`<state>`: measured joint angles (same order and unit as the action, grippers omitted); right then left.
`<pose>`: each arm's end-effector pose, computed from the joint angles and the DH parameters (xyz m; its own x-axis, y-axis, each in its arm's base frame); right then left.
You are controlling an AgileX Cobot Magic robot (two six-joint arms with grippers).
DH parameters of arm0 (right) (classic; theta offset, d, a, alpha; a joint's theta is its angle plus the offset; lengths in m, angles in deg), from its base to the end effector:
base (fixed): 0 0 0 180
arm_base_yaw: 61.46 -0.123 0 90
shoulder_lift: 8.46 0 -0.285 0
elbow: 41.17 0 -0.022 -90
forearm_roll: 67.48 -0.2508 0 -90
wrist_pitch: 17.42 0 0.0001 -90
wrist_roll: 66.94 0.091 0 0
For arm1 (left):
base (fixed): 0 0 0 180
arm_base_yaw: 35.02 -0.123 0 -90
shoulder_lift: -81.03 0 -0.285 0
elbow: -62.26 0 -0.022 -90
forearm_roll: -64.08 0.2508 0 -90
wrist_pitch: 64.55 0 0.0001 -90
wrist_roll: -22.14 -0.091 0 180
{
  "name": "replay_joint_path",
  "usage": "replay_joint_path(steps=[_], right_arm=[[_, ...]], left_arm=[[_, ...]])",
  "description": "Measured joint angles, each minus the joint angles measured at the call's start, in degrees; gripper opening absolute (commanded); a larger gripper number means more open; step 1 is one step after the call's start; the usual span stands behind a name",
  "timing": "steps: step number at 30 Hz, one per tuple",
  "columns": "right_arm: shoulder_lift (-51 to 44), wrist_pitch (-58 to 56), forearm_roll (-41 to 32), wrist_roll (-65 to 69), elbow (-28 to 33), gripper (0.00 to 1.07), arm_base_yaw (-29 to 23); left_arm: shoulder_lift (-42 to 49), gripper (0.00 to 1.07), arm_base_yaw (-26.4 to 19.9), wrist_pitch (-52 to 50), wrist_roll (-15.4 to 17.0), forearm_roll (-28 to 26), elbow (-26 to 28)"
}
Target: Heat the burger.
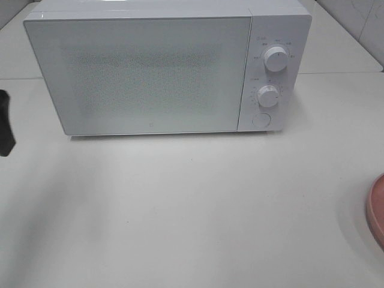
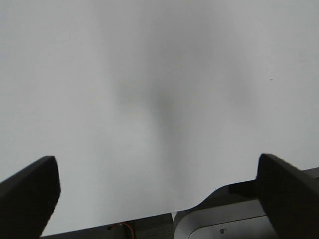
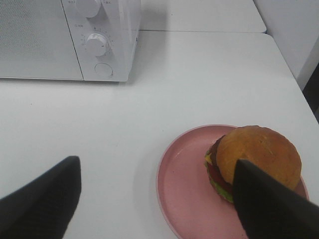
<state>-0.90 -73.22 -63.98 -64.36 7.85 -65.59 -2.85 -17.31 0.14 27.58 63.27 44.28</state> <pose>-0.0009 -0.0047 0.2824 -0.3792 -0.0167 -0.9252 -0.0213 0.9997 -0.0093 0.2289 -0.0743 0.2878 -0.9527 0.1984 -0.2302 0.2120 0.9766 -0.0358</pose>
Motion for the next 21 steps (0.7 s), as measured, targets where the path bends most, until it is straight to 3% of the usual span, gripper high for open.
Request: replay_joint_path(steps=[2,3,4,8,11,21], right_arm=[[0.00,0.00,0.00,0.00,0.00,0.75,0.00],[0.00,0.00,0.00,0.00,0.00,0.75,0.00],[0.00,0.00,0.00,0.00,0.00,0.75,0.00],[0.00,0.00,0.00,0.00,0.00,0.75,0.00],[0.00,0.00,0.00,0.00,0.00,0.75,0.00],[0.00,0.00,0.00,0.00,0.00,0.75,0.00]], left_arm=[[3.09,1.00,-8.02,0.00,-3.27,-3.09,-3.95],[3.09,1.00,-8.02,0.00,-3.27,-3.09,-3.95],[5.50,1.00,-12.55,-0.11,-5.44,-5.56,-6.70],[10.83,1.00,-19.54,-1.66,-8.65,-10.77,-11.57],[15.87,1.00,-21.54,-3.44,-9.97,-11.86,-15.53],[33.98,1.00,-21.66,-5.04,-10.31,-8.94,-25.90]])
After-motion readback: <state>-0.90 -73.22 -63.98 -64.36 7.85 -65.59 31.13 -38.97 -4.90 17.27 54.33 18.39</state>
